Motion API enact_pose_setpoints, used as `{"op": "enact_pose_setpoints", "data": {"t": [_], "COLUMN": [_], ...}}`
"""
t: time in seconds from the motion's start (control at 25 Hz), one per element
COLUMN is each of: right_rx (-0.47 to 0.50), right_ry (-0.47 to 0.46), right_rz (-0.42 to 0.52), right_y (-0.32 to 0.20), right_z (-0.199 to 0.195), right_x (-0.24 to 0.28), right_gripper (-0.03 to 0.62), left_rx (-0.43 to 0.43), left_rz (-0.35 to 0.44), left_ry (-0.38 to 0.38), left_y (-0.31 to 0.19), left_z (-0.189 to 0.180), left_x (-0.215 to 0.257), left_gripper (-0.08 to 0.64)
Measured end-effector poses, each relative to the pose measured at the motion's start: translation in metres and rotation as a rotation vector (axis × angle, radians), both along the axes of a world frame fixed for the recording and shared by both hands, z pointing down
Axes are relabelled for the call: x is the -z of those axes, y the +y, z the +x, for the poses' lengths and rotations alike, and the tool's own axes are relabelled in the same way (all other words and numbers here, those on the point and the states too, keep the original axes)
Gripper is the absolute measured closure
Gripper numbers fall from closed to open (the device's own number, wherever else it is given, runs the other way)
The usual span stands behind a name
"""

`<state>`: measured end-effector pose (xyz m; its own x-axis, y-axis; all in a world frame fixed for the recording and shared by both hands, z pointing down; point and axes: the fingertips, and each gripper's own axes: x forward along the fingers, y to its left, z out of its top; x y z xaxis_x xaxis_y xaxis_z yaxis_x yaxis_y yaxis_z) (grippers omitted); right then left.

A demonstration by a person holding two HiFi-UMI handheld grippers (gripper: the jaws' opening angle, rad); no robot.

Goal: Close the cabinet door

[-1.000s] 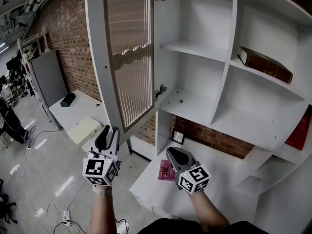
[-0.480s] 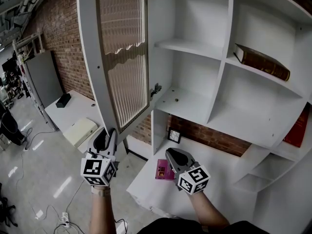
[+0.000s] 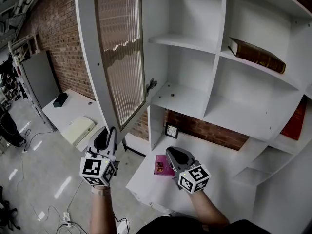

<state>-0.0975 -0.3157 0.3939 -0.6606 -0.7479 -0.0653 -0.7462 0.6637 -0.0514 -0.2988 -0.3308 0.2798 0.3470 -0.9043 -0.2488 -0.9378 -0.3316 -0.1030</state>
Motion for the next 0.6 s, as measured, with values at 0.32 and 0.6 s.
{"op": "enact_pose_setpoints", "data": {"t": [0.32,0.6], "right_rx": [-0.046,-0.116], "right_ry": [-0.001,0.003], "right_rz": [-0.005,-0.003], "right_y": [0.020,0.041], "right_z": [0.015,0.041], "right_x": [-0.004,-0.006], "right_gripper": [0.555,0.555], "left_rx": [-0.047,-0.076], "left_rz": [-0.006,-0.007], "left_ry": [0.009,0.027], "left_y": [0.008,0.011], "left_z": [0.018,0.041], "left_x": [-0.002,-0.003], "left_gripper": [0.485,0.485]}}
